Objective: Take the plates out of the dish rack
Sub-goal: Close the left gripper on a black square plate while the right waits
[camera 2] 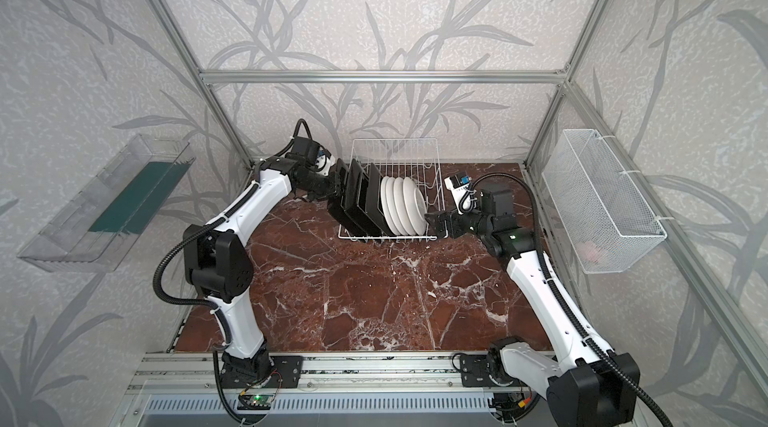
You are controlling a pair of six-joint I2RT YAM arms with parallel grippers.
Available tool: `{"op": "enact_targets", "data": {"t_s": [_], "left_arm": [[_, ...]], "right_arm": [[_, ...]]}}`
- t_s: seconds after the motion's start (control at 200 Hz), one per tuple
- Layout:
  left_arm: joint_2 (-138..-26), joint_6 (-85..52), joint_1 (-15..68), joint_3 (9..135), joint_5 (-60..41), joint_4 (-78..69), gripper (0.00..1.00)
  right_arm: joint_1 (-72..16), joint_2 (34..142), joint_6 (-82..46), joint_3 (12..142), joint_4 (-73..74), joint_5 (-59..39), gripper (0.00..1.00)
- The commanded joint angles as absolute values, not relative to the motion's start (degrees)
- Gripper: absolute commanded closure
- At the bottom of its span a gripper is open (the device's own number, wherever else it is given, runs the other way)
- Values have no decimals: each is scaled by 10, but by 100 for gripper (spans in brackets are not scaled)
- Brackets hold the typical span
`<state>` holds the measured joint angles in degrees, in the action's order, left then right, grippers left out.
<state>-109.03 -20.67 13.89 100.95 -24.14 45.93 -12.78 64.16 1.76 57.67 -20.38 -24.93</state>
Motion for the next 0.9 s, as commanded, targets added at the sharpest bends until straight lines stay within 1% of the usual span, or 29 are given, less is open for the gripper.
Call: {"op": "enact_targets", "data": {"t_s": [0.0, 0.125, 0.19, 0.325, 0.475, 0.65, 0.825, 0.895], "left_arm": [[-1100, -213, 143, 1024, -244, 479, 60], [-1100, -209, 143, 1026, -243, 487, 65], [-1101, -207, 143, 1026, -240, 490, 65], [-1104, -209, 143, 1032, -249, 497, 71], [-1109, -218, 143, 1043, -249, 512, 72], [-1108, -231, 143, 1050, -252, 519, 78], [-1102, -230, 143, 1052, -258, 524, 78], [-1101, -231, 143, 1051, -257, 526, 81]], "right_arm": [[-131, 642, 18, 572, -192, -248, 1], [-131, 642, 18, 573, -192, -247, 1], [-131, 643, 19, 572, -194, -248, 1], [-132, 644, 22, 572, -199, -248, 1], [-133, 642, 24, 574, -200, -247, 1], [-133, 642, 26, 573, -203, -247, 1], [-134, 639, 27, 569, -205, -245, 1], [-134, 639, 26, 569, -204, -244, 1]]}}
